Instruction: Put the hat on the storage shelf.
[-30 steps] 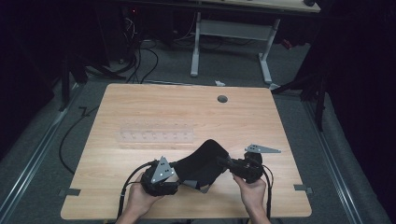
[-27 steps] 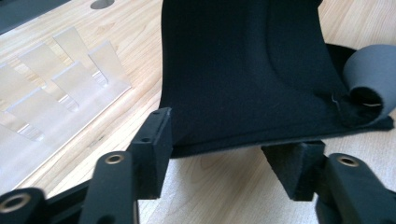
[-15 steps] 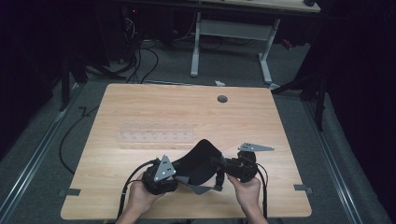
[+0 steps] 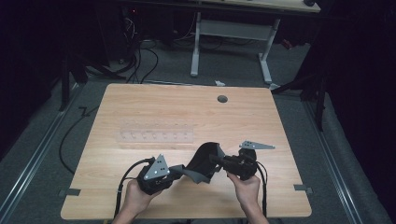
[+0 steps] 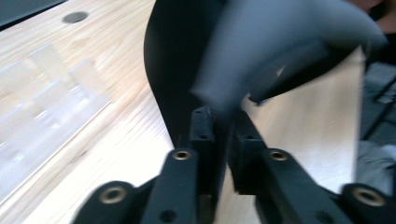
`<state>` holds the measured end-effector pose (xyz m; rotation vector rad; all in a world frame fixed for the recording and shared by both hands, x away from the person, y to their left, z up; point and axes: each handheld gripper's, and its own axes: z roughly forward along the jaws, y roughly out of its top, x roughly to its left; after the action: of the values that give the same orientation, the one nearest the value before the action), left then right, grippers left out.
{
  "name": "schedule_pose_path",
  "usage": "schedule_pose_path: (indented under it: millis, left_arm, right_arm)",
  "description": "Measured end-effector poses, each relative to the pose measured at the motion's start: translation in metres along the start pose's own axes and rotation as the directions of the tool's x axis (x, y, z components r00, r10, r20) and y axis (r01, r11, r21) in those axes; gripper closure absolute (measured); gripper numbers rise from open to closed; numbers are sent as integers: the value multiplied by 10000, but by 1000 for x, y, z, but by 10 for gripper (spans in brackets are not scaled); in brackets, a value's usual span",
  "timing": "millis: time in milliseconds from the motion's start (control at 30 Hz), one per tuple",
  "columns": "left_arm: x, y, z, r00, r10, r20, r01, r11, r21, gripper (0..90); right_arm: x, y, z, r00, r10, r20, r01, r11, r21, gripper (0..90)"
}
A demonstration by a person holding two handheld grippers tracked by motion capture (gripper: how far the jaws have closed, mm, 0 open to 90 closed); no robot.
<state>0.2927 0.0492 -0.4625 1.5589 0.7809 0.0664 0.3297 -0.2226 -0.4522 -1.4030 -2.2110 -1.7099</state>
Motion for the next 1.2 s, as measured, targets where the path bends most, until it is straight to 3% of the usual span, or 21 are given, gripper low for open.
schedule_pose_path:
  millis: [167,333,367,433,467,500,533,567,633,667,700,833,900,933,967,1000,1033,1067,1100,1133,1200]
  left_arm:
    - [-5,2,-1,9996,-71,266,68,9999,103,866]
    - [-1,8,-7,9982,-552,226,556,9983,-187,866]
    - [3,10,-10,9978,-636,179,641,9976,-281,866]
    - [8,15,-16,9950,-990,160,998,9934,-572,866]
    - [8,15,-16,9950,-990,160,998,9934,-572,866]
    - [9,15,-19,9944,-1056,91,1060,9924,-631,866]
    - [11,16,-21,9940,-1088,75,1090,9918,-672,865]
    - [12,16,-23,9932,-1163,65,1165,9907,-709,865]
    - [16,18,-27,9906,-1367,-30,1359,9868,-878,865]
    - [16,18,-27,9906,-1367,-30,1359,9868,-878,865]
    - [17,19,-29,9897,-1428,-55,1417,9855,-936,865]
    - [22,24,-34,9871,-1594,-114,1568,9800,-1227,865]
    - [24,28,-38,9847,-1734,-163,1690,9743,-1492,865]
    - [24,28,-38,9847,-1734,-163,1690,9743,-1492,865]
    - [25,29,-39,9843,-1756,-188,1705,9728,-1567,865]
    - [28,32,-42,9822,-1863,-243,1793,9683,-1739,864]
    - [28,32,-42,9822,-1863,-243,1793,9683,-1739,865]
    - [30,33,-43,9813,-1907,-280,1826,9664,-1810,865]
    - [31,34,-44,9800,-1960,-330,1865,9643,-1879,865]
    - [33,36,-46,9793,-1988,-379,1879,9630,-1934,864]
    - [37,38,-49,9765,-2102,-470,1967,9593,-2027,864]
  right_arm:
    - [-9,4,-5,9991,351,-256,-363,9981,-504,631]
    - [-15,2,-14,9991,361,-244,-383,9947,-953,503]
    - [-19,-1,-20,9996,132,232,-106,9939,-1100,444]
    - [-25,-5,-23,9955,-149,938,247,9943,-1041,414]
    - [-25,-5,-23,9955,-149,938,247,9943,-1041,414]
    - [-28,-8,-24,9901,-248,1381,376,9951,-914,403]
    - [-34,-13,-24,9834,-251,1797,380,9969,-684,391]
    - [-43,-20,-22,9710,-308,2372,385,9989,-279,384]
    - [-52,-28,-19,9534,-378,2992,342,9993,173,379]
    - [-56,-33,-18,9449,-376,3252,282,9990,334,378]
    - [-56,-33,-18,9449,-376,3252,282,9990,334,378]
    - [-69,-43,-13,9095,-437,4133,110,9966,811,371]
    - [-74,-47,-10,8793,-745,4704,296,9943,1021,335]
    - [-74,-47,-10,8793,-745,4704,296,9943,1021,335]
    - [-75,-47,-9,8669,-886,4906,411,9934,1068,319]
    - [-78,-49,-6,8415,-1055,5298,525,9921,1142,302]
    - [-78,-49,-6,8415,-1055,5298,525,9921,1142,302]
    - [-80,-50,-5,8195,-1205,5602,574,9900,1290,292]
    - [-80,-50,-5,8195,-1205,5602,574,9900,1290,292]
    - [-80,-52,-3,7960,-1358,5898,635,9879,1417,293]
    - [-80,-51,-2,7888,-1444,5974,685,9866,1480,297]
